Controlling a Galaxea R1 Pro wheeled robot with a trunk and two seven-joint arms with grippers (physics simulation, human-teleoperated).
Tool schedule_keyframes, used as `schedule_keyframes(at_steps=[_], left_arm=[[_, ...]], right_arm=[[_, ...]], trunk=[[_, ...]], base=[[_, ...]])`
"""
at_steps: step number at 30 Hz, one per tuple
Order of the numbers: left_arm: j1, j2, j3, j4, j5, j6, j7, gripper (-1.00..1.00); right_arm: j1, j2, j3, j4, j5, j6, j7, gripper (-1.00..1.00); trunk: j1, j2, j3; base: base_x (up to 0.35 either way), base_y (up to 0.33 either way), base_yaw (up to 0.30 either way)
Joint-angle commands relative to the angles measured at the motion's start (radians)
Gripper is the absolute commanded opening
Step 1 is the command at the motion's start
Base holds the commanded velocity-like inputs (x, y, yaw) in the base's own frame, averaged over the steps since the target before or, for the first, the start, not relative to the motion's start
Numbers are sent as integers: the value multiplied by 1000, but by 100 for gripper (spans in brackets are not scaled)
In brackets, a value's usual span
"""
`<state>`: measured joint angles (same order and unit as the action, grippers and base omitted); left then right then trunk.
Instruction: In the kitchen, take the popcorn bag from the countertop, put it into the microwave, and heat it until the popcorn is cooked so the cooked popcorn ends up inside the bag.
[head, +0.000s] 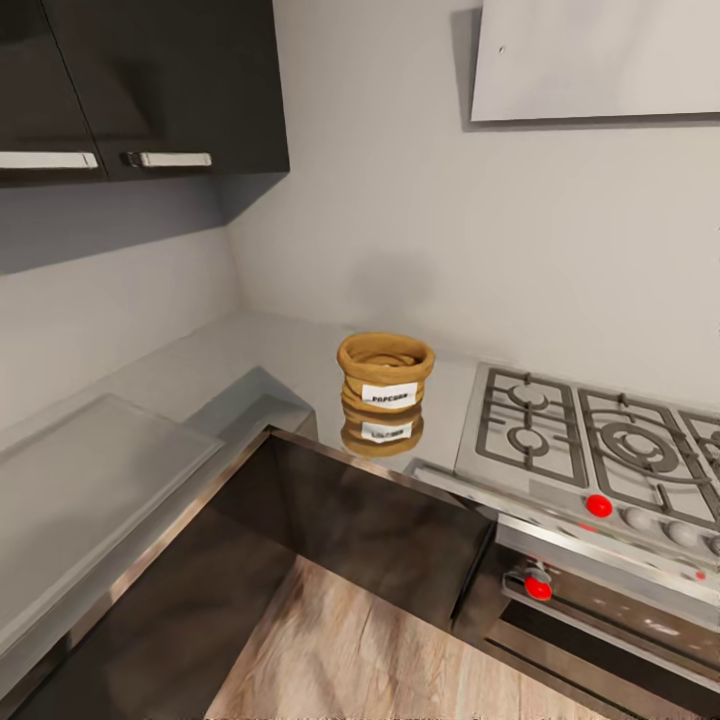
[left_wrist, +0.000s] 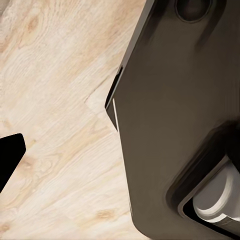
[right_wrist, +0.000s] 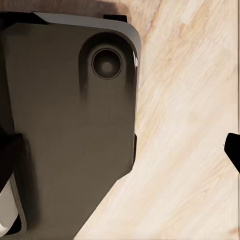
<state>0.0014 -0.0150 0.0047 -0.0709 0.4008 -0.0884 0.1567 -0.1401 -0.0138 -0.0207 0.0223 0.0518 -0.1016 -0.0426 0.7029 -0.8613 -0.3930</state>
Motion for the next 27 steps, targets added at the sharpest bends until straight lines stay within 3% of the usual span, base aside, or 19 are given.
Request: schedule_keyframes(at_steps=[1, 15, 19, 27], left_arm=[[0, 0, 0, -1, 4, -2, 3, 100], [0, -3, -5, -2, 5, -2, 8, 100], [0, 2, -2, -2, 6, -2, 8, 100], [0, 3, -6, -1, 6, -1, 7, 100]], right_arm=[[-1, 0, -2, 2, 5, -5, -11, 100], [-1, 0, -3, 5, 13, -1, -39, 100], [-1, 16, -2, 8, 13, 2, -41, 100], [-1, 21, -1, 8, 12, 3, -49, 100]], trunk=[[0, -1, -3], [0, -1, -9], [0, -1, -9], [0, -1, -9]], base=[[0, 0, -9], [0, 0, -1], [0, 0, 0], [0, 0, 0]])
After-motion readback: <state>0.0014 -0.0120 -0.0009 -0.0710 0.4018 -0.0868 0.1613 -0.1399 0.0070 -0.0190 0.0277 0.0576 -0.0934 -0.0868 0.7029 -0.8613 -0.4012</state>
